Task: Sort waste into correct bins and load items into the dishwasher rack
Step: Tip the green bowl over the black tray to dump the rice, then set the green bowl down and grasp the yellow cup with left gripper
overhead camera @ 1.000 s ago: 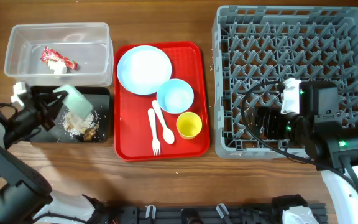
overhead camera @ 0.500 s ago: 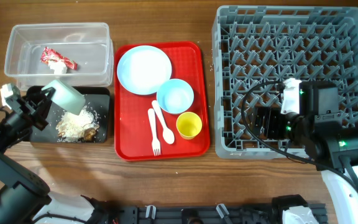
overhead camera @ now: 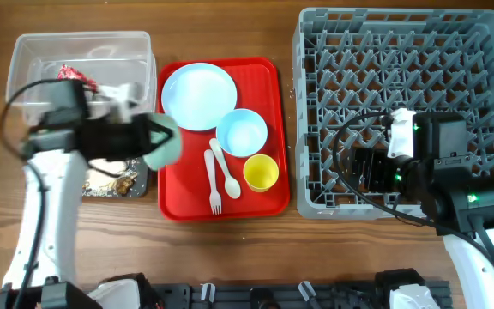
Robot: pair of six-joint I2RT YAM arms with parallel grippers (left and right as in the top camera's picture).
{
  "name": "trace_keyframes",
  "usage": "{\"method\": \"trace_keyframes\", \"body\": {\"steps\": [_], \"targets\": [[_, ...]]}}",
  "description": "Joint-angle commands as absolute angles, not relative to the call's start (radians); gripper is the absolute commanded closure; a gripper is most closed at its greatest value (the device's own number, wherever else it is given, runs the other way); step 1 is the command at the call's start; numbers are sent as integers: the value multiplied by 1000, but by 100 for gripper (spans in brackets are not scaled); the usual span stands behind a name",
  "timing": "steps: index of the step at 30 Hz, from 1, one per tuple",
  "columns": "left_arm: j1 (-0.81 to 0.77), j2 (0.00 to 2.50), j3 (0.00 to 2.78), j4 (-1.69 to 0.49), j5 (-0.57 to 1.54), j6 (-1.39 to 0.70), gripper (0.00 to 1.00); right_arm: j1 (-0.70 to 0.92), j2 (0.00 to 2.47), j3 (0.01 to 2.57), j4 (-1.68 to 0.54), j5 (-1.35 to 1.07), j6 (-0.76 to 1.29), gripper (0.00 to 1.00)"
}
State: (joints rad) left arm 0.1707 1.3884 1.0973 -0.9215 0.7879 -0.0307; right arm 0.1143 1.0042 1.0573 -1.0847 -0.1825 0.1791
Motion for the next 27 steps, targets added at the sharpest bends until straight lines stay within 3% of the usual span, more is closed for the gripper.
{"method": "trace_keyframes", "body": {"steps": [1,4,9,13,14,18,22,27], "targets": [[-122,1409,1107,-910,333,-184,96,111,1005,1069,-1082,-173,183,0],[-284,1487,1107,-908,147,-288,96,111,1005,1069,-1083,-173,183,0],[-401,1625,1107,-878,147,-305,96,111,1005,1069,-1083,-173,183,0],[-418,1670,1107,-878,148,-304,83,111,1005,1069,-1083,-173,183,0],[-418,1668,1108,-874,148,-303,74,111,1005,1069,-1083,-173,184,0],[-418,1624,1175,-892,148,-300,52,111,1005,1069,-1083,-173,183,0],[-448,1577,1244,-831,293,-300,49,111,1005,1069,-1082,-173,183,0],[-551,1652,1243,-834,268,-300,48,111,1005,1069,-1083,-173,183,0]]}}
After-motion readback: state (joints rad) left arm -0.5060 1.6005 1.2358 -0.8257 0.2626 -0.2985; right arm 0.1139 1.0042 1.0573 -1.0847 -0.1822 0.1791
